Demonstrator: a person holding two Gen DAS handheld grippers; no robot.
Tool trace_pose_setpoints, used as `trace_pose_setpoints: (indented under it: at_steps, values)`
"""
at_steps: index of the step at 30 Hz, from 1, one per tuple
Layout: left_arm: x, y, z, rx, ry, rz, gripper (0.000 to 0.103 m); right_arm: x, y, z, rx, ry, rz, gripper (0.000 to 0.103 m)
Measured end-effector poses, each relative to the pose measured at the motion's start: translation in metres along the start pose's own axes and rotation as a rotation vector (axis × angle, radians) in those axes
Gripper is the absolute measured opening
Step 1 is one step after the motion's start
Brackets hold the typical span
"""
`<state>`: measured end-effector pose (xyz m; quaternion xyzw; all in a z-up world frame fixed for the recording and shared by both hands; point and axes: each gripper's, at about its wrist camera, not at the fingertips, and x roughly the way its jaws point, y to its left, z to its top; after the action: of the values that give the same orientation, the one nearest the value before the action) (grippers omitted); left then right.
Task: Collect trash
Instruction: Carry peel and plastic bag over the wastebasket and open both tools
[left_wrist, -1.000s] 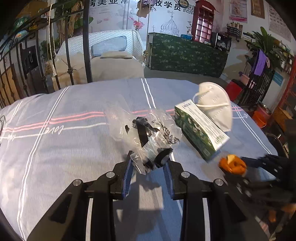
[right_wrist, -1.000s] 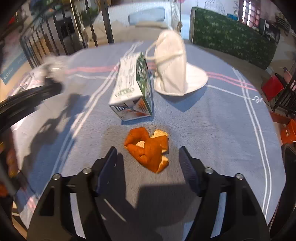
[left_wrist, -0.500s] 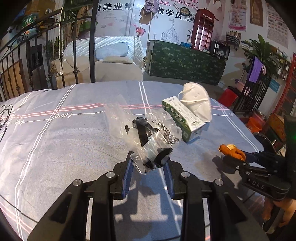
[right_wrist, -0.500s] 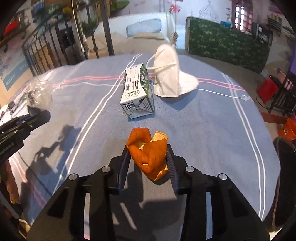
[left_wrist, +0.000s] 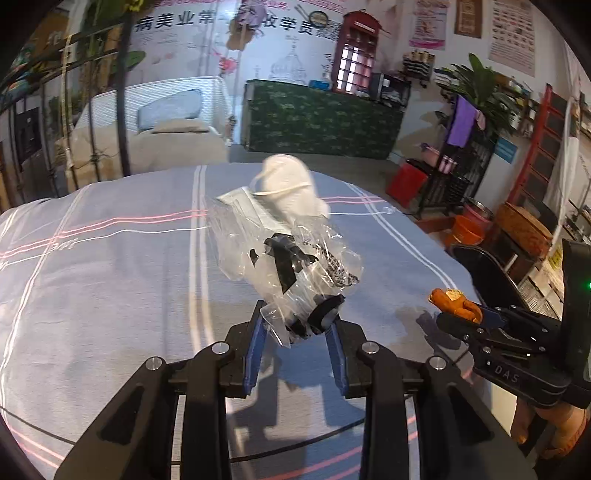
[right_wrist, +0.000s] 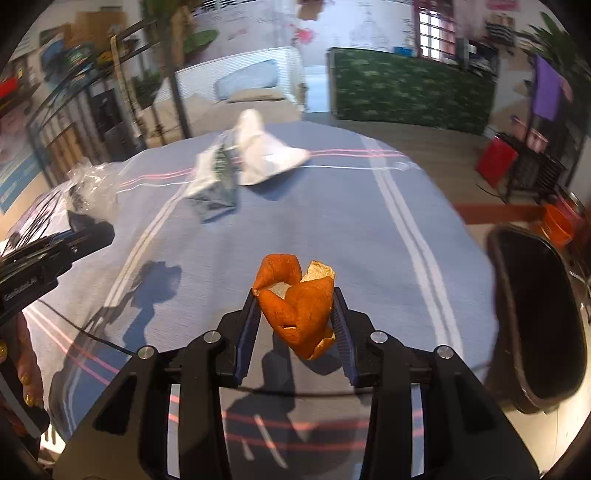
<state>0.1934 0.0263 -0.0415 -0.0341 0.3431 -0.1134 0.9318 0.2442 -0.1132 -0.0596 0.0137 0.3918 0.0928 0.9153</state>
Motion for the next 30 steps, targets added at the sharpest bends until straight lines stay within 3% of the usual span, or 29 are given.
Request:
trace_pose_setpoints:
  at_steps: [12, 24, 25, 27, 29, 30]
  values:
    - [0.041, -0.086, 0.003, 0.111, 0.062, -0.167, 0.031, -0.018, -0.127, -0.008, 0.167, -0.025, -0.197, 0.039]
    - [0.068, -0.158, 0.005, 0.211, 0.111, -0.263, 0.031, 0.020, -0.232, -0.019, 0.345, 0.056, -0.319, 0.040]
    - [0.069, -0.164, 0.006, 0.220, 0.109, -0.270, 0.031, 0.021, -0.237, -0.021, 0.354, 0.058, -0.335, 0.043]
    - [0.070, -0.175, 0.007, 0.246, 0.102, -0.284, 0.031, 0.021, -0.244, -0.026, 0.374, 0.057, -0.349, 0.061]
    - [0.074, -0.184, 0.008, 0.265, 0.108, -0.296, 0.031, 0.017, -0.247, -0.031, 0.380, 0.042, -0.344, 0.071]
    - [0.077, -0.189, 0.008, 0.273, 0.115, -0.304, 0.031, 0.014, -0.246, -0.033, 0.381, 0.040, -0.347, 0.072]
